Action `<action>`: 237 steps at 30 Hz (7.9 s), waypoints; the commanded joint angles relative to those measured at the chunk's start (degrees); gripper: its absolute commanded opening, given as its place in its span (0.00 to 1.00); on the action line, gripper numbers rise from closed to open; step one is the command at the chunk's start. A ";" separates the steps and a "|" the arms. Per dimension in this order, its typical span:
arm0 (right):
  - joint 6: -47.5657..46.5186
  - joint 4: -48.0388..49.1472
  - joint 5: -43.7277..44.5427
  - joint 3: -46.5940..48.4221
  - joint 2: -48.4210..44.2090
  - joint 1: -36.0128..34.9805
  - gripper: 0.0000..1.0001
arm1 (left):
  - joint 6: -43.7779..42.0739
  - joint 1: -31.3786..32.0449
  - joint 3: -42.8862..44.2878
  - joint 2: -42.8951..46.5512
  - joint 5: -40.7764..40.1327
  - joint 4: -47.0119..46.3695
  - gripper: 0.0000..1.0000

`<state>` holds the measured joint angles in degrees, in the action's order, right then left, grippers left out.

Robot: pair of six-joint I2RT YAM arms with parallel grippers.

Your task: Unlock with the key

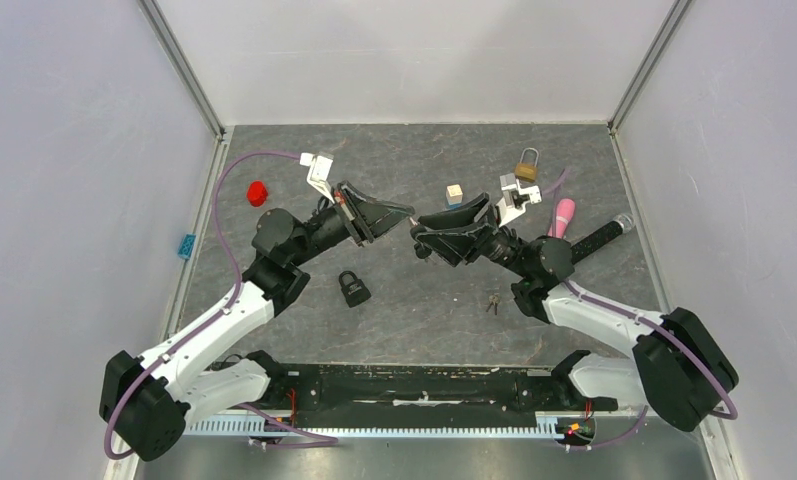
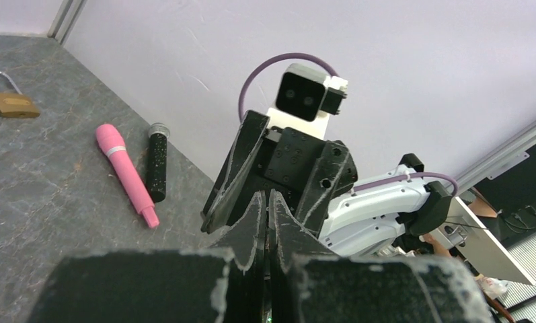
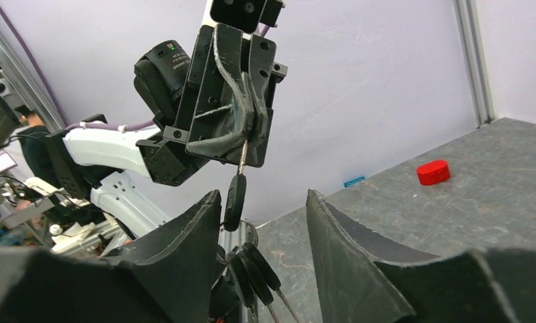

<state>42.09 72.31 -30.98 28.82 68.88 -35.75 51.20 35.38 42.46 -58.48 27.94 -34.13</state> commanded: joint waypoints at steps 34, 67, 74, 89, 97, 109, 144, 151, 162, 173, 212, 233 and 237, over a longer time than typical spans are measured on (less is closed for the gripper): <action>-1.71 -1.69 1.46 -5.25 -3.33 1.12 0.00 | -15.05 0.31 15.56 4.01 -25.43 59.99 1.00; -14.22 -20.53 5.30 -13.31 -11.47 1.03 0.00 | 3.16 -1.14 17.75 -36.24 -39.90 78.80 1.00; -15.38 -21.94 5.15 -14.01 -12.86 1.04 0.00 | 5.91 -2.82 17.14 -38.77 -40.67 78.01 0.94; -15.11 -21.80 5.19 -14.47 -13.07 1.01 0.00 | 8.81 -4.09 15.65 -39.56 -37.57 76.22 0.82; -14.49 -20.89 4.90 -14.48 -12.35 1.03 0.00 | 9.39 -4.00 15.37 -39.76 -37.73 76.81 0.74; -14.66 -22.13 5.23 -14.15 -12.56 1.03 0.00 | 11.86 -4.08 15.54 -30.06 -32.38 73.10 0.26; -14.16 -33.70 16.96 -4.43 -1.46 -9.87 0.00 | 31.33 -7.07 0.14 -8.80 -10.84 36.04 0.02; -13.72 -31.55 16.86 -5.27 -3.07 -9.86 0.00 | 31.37 -7.07 -0.60 -8.77 -11.11 35.93 0.02; -13.36 -32.64 18.69 -5.69 -3.26 -9.78 0.00 | 31.35 -7.05 -0.49 -8.72 -10.81 35.24 0.02; -12.84 -32.77 18.53 -5.33 -1.79 -9.76 0.00 | 31.81 -6.86 -0.97 -7.88 -10.55 34.39 0.02; -10.44 -29.07 23.51 -7.96 -2.75 -10.02 0.00 | 33.11 0.70 -0.49 -4.98 -26.29 44.49 0.02; -11.61 -7.55 30.63 -13.83 4.38 -14.22 0.00 | 43.35 7.76 0.93 -5.14 -32.95 45.21 0.02; -11.64 -3.78 30.46 -13.32 6.78 -14.26 0.00 | 44.33 9.34 0.91 -6.16 -32.53 43.05 0.02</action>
<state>31.88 58.06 -3.77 14.33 73.84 -49.82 90.87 41.91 40.75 -65.14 -8.10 15.40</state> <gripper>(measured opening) 0.023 0.588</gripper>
